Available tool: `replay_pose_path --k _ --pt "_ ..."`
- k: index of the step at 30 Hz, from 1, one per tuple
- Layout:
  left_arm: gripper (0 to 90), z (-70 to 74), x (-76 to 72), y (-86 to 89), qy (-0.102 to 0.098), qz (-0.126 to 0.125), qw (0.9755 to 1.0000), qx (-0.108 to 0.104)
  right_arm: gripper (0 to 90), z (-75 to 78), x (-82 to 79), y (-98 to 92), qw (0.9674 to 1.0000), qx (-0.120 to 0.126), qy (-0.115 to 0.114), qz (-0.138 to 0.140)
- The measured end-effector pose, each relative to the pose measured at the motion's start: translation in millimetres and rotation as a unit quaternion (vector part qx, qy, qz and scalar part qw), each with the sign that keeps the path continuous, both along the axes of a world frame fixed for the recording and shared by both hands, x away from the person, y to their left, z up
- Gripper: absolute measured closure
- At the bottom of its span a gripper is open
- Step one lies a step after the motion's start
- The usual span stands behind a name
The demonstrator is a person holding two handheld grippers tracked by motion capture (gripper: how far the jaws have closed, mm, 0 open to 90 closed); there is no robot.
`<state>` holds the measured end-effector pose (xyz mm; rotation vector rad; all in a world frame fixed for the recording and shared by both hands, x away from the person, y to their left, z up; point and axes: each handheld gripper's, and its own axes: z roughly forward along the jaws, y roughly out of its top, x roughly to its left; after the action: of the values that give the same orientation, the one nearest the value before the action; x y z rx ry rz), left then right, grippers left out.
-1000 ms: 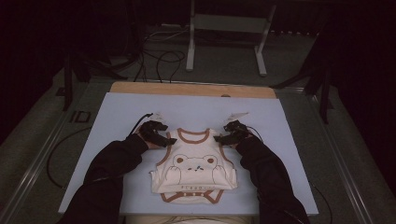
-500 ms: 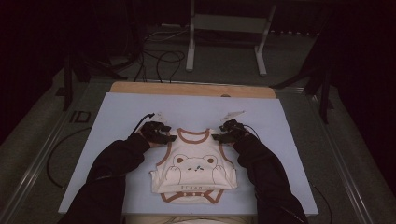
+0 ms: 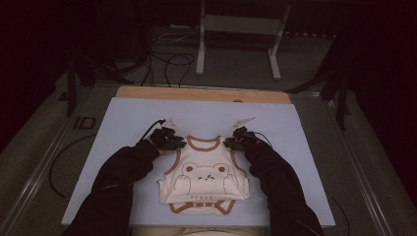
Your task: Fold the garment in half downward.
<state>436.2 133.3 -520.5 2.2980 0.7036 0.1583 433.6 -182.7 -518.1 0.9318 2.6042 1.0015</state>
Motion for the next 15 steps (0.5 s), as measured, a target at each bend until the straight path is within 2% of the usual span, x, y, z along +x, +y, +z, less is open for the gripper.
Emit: replay_pose_path --k 1,2,4,9,12,15 --pt "81.2 0.4 0.0 -0.9 0.008 -0.002 1.0000 -0.003 81.0 0.2 -0.1 0.5 1.0000 -0.001 0.001 0.001" --pt "85.1 0.4 0.0 -0.9 0.008 -0.002 1.0000 -0.003 81.4 0.3 -0.2 0.8 1.0000 -0.001 0.001 0.001" --pt "87.0 -0.4 -0.9 -1.7 0.005 -0.004 1.0000 -0.006 81.7 0.4 -0.4 0.9 1.0000 -0.001 0.002 0.001" --pt "88.2 0.0 1.4 -0.6 0.018 -0.004 0.9998 -0.012 82.5 1.7 -0.6 2.5 1.0000 -0.008 0.000 0.003" --pt "88.4 1.6 1.1 -0.5 0.014 -0.003 0.9998 -0.014 82.6 3.9 -0.4 2.9 0.9999 -0.014 -0.007 0.003" --pt "88.5 8.4 -0.2 2.6 -0.003 0.001 0.9993 -0.037 82.7 7.6 -0.5 1.2 0.9999 -0.007 -0.008 -0.002"
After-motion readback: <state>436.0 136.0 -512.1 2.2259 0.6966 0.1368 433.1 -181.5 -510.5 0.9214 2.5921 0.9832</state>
